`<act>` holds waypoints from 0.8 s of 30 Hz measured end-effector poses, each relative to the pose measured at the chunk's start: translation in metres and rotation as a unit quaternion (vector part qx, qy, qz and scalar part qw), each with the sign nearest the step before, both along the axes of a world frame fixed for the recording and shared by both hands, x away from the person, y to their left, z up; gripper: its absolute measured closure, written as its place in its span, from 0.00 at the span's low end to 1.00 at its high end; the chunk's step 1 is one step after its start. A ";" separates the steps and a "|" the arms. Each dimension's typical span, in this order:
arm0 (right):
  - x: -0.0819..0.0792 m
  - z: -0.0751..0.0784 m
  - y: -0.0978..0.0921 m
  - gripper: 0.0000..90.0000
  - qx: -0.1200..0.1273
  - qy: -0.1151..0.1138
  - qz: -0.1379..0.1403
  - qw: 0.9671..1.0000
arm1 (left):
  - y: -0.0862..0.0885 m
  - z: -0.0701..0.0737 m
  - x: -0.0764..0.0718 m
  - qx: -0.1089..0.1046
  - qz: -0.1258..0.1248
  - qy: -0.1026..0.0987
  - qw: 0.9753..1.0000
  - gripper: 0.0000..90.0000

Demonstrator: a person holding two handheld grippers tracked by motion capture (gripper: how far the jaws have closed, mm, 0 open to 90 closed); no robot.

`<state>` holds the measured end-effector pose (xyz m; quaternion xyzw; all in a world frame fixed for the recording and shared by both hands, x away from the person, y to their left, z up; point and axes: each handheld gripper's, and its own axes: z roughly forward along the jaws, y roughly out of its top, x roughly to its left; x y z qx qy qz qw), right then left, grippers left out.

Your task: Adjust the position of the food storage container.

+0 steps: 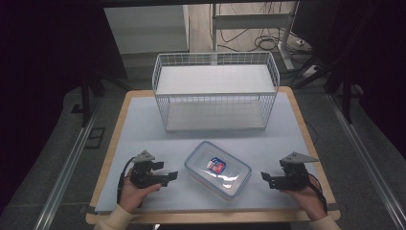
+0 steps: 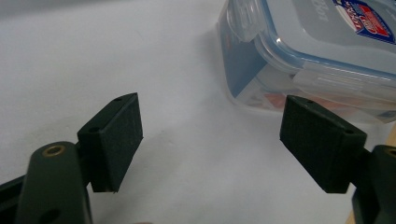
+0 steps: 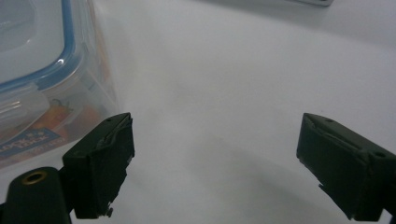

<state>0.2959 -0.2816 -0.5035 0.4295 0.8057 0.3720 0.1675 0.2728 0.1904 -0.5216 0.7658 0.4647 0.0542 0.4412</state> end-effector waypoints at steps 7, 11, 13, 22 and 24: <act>0.001 -0.001 -0.005 0.20 0.011 0.011 0.004 1.000 | 0.000 -0.003 0.002 0.003 -0.001 0.006 1.000 0.23; 0.000 0.003 -0.005 0.23 0.020 0.014 0.005 1.000 | 0.002 -0.001 0.000 0.001 0.003 0.004 1.000 0.23; -0.001 0.005 -0.004 0.24 0.023 0.012 0.007 1.000 | 0.002 -0.001 0.000 0.000 0.004 0.004 1.000 0.23; -0.007 0.023 0.010 0.28 0.037 -0.004 0.026 0.999 | 0.000 0.000 0.000 0.001 0.001 0.002 1.000 0.23; -0.009 0.030 0.015 0.32 0.043 -0.009 0.034 0.998 | 0.000 0.000 0.000 0.001 0.001 0.003 1.000 0.23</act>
